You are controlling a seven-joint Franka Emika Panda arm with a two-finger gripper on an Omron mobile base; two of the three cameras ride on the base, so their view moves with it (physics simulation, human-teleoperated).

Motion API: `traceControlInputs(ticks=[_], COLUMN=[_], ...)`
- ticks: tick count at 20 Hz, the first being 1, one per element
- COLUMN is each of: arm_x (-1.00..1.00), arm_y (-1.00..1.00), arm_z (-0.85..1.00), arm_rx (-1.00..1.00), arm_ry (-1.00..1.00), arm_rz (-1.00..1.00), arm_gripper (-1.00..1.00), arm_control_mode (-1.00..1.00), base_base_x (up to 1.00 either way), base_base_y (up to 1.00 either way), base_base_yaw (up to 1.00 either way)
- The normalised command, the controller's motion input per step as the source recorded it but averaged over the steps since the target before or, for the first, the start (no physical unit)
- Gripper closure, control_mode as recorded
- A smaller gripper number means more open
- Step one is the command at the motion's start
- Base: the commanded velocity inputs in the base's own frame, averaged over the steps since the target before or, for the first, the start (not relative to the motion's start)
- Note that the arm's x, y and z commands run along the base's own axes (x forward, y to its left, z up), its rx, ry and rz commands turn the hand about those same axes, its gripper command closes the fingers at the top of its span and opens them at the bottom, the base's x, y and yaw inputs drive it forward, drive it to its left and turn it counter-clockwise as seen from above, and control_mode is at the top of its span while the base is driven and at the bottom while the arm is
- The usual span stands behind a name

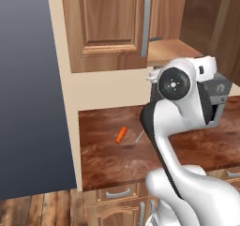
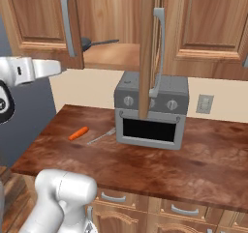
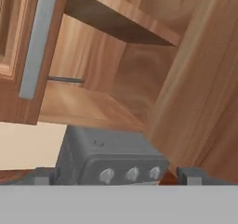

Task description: Pick the pan from the cabinet and place it on the stove. Then turn on the stove burner for the pan.

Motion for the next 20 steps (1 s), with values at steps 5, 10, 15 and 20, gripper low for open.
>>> traceControlInputs(ticks=[5,10,15,20], arm_x=[0.36,0.36,0.36,0.51], arm_y=[0.21,0.23,0.26,0.13], arm_z=[0.01,0.15,0.16,0.12], arm_rx=[0.08,0.07,0.04,0.03], arm_ry=[-0.22,-0.19,-0.15,-0.05], arm_rz=[0.26,0.22,0.13,0.13], arm_gripper=[-1.00,-1.00,-1.00,-1.00], arm_control_mode=[-1.00,-1.00,-1.00,-1.00], base_base_x=[0.00,0.00,0.00,0.00], base_base_y=[0.00,0.00,0.00,0.00], base_base_yaw=[0.00,0.00,0.00,0.00])
